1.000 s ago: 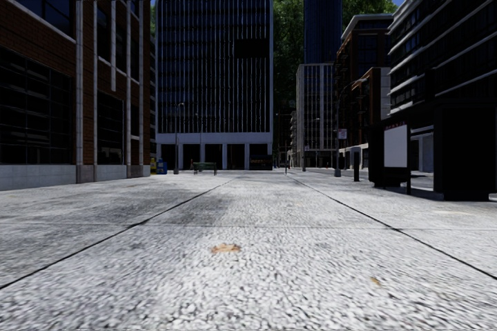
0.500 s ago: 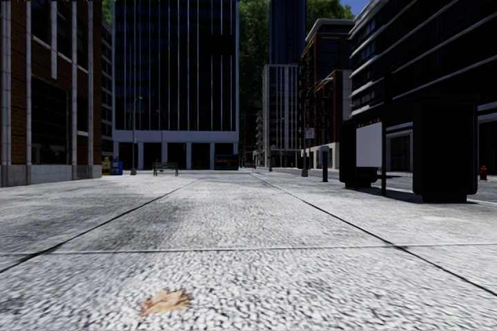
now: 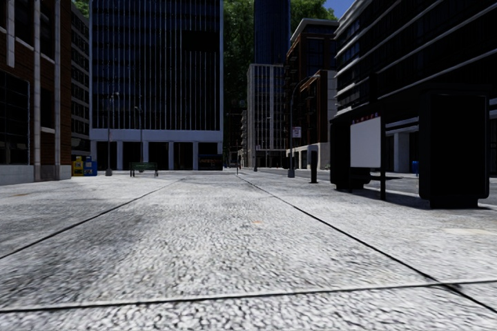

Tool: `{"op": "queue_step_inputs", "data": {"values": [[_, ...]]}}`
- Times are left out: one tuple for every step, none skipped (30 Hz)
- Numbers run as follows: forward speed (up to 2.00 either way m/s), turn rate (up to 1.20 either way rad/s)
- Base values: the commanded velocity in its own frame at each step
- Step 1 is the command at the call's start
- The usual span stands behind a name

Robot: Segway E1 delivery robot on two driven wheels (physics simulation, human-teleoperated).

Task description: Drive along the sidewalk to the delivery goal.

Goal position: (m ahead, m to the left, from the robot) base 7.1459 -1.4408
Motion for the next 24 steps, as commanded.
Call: {"op": "queue_step_inputs", "data": {"values": [[1.80, -0.09], [1.80, -0.09], [1.80, -0.21], [1.80, -0.34], [1.80, -0.34], [1.80, -0.38], [1.80, -0.39], [1.80, -0.39], [1.80, -0.39], [1.80, -0.37], [1.80, -0.35], [1.80, -0.33], [1.80, -0.33], [1.80, -0.07], [1.80, 0.00], [1.80, 0.00], [1.80, 0.00], [1.80, 0.00], [1.80, 0.00], [1.80, 0.00], [1.80, 0.00], [1.80, 0.00], [1.80, 0.00], [1.80, 0.00]]}}
